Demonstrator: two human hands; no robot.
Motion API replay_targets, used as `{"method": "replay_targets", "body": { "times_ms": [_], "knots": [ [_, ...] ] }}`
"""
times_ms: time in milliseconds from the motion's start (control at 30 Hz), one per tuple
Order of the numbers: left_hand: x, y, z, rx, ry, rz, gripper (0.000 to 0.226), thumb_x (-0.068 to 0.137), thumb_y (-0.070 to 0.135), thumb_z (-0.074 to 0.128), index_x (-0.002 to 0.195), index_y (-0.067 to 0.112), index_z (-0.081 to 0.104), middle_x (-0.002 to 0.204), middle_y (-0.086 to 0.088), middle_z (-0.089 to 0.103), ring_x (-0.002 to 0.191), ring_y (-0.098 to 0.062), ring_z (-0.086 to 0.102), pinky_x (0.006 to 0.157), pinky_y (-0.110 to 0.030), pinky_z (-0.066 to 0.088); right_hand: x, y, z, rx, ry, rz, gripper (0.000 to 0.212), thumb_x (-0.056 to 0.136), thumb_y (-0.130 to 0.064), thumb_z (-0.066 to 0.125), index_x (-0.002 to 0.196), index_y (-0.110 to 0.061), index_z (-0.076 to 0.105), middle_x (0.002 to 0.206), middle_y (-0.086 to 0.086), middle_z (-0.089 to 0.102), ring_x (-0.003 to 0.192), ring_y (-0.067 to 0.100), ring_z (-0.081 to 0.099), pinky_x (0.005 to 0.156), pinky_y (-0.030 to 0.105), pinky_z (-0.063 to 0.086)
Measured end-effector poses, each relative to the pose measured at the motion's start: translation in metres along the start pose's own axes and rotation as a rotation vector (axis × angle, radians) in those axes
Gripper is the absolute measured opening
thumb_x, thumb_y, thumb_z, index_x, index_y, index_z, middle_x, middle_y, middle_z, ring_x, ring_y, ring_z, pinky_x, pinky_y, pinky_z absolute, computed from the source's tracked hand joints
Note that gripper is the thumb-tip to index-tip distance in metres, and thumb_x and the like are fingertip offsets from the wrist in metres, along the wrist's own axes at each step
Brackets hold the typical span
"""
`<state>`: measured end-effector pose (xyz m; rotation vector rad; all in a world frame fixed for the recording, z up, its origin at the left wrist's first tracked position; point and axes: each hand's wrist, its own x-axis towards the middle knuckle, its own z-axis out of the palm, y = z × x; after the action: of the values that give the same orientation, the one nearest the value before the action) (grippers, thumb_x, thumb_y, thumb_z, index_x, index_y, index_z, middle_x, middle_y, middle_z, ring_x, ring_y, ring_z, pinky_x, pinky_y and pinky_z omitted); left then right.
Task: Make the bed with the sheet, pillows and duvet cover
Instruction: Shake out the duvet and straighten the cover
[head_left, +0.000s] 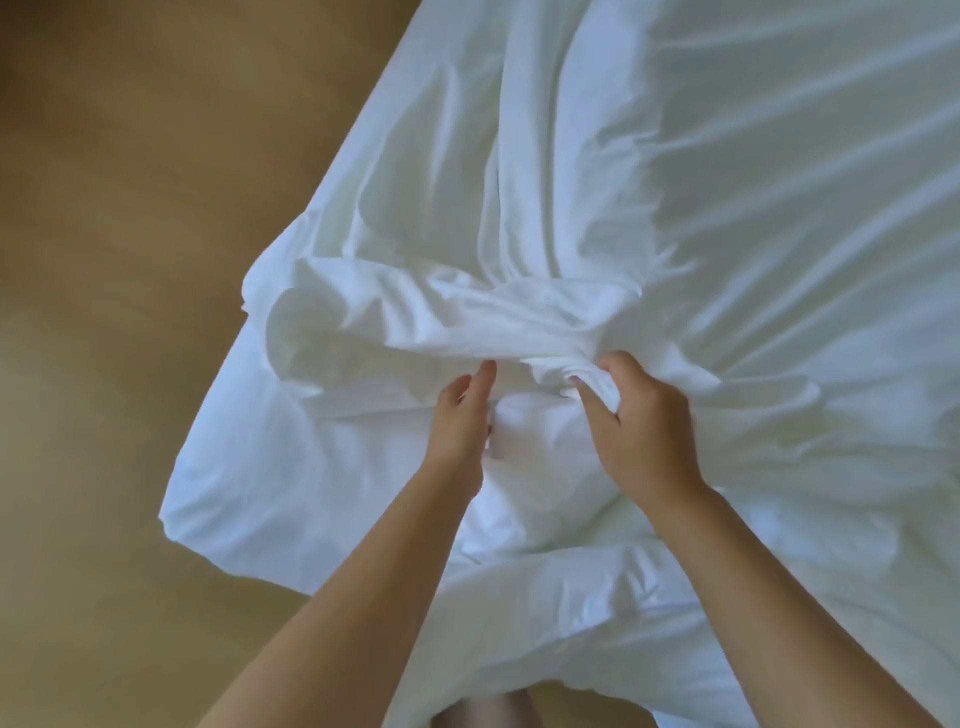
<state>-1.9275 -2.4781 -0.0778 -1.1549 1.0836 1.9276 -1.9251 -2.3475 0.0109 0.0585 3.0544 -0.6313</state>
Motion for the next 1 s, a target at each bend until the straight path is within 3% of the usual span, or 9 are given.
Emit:
{"method": "replay_targets", "body": {
  "times_ms": [100,233,433,500,567,700,833,900,1000],
  "knots": [
    [0.014,0.022,0.041,-0.258,-0.095,-0.013,0.022,0.097,0.024,0.045,0.113,0.013,0.056,0.097,0.0,0.062,0.094,-0.018,0.059,0.091,-0.029,0.043,0.0,0.006,-0.002,0.145,0.032,0.224,0.021,0.084,-0.036,0.051,0.075,-0.017,0.05,0.053,-0.013,0.044,0.052,0.014,0.042,0.053,0.028,0.027],
    [0.023,0.039,0.071,-0.314,-0.227,-0.018,0.017,0.095,0.012,0.045,0.104,0.016,0.059,0.097,-0.002,0.062,0.09,-0.02,0.059,0.094,-0.038,0.044,0.003,0.022,0.0,0.247,0.109,0.457,0.026,0.092,-0.024,0.054,0.069,-0.014,0.047,0.062,-0.007,0.048,0.067,0.022,0.046,0.061,0.028,0.031],
    [0.014,0.006,0.083,0.77,-0.279,0.565,0.038,0.079,0.017,0.065,0.117,0.015,0.059,0.11,0.006,0.062,0.097,-0.012,0.057,0.083,-0.023,0.044,0.042,0.041,-0.008,0.109,0.183,0.523,0.027,0.09,-0.025,0.058,0.072,-0.008,0.046,0.072,0.005,0.052,0.072,0.026,0.045,0.063,0.03,0.03],
    [0.021,-0.006,0.079,1.085,-0.285,0.703,0.046,0.077,0.027,0.068,0.12,0.019,0.053,0.119,0.003,0.058,0.103,-0.017,0.055,0.086,-0.029,0.043,0.047,0.042,-0.006,0.042,0.144,0.483,0.014,0.09,-0.022,0.058,0.092,-0.008,0.058,0.096,0.011,0.058,0.089,0.029,0.051,0.071,0.025,0.033],
    [0.031,-0.008,0.079,1.214,-0.207,0.785,0.036,0.082,0.029,0.063,0.114,0.015,0.054,0.114,-0.004,0.059,0.101,-0.025,0.056,0.085,-0.035,0.043,0.041,0.037,-0.006,-0.043,0.162,0.399,0.029,0.086,-0.014,0.063,0.113,-0.004,0.059,0.112,0.017,0.055,0.105,0.034,0.05,0.082,0.027,0.033],
    [0.037,-0.001,0.09,1.056,-0.136,0.856,0.019,0.088,0.009,0.047,0.103,0.002,0.057,0.101,-0.012,0.063,0.092,-0.031,0.057,0.072,-0.031,0.037,-0.019,0.014,0.006,-0.112,0.305,0.226,0.026,0.069,0.0,0.071,0.091,0.006,0.06,0.09,0.025,0.056,0.084,0.042,0.054,0.076,0.04,0.038],
    [0.026,0.008,0.092,0.879,-0.247,0.828,0.02,0.083,0.0,0.046,0.099,0.004,0.058,0.08,0.003,0.059,0.073,-0.016,0.049,0.061,-0.021,0.031,-0.069,-0.011,0.022,0.018,0.251,0.473,0.043,0.067,-0.001,0.078,0.104,0.006,0.059,0.105,0.023,0.054,0.098,0.04,0.05,0.085,0.049,0.044],
    [0.018,0.012,0.095,0.842,-0.354,0.802,0.015,0.086,0.007,0.051,0.08,0.018,0.06,0.062,0.017,0.054,0.061,-0.003,0.048,0.054,-0.016,0.031,-0.067,-0.016,0.02,0.01,0.345,0.468,0.053,0.066,-0.007,0.077,0.113,0.005,0.057,0.115,0.024,0.052,0.108,0.036,0.045,0.091,0.046,0.038],
    [0.003,0.014,0.08,0.941,-0.471,0.768,0.044,0.087,0.023,0.063,0.048,0.028,0.042,0.041,0.016,0.044,0.042,0.001,0.038,0.044,-0.012,0.027,-0.045,-0.009,0.011,-0.09,0.402,0.398,0.061,0.062,-0.016,0.076,0.117,0.003,0.057,0.123,0.023,0.052,0.119,0.032,0.043,0.097,0.045,0.035]
  ]
}}
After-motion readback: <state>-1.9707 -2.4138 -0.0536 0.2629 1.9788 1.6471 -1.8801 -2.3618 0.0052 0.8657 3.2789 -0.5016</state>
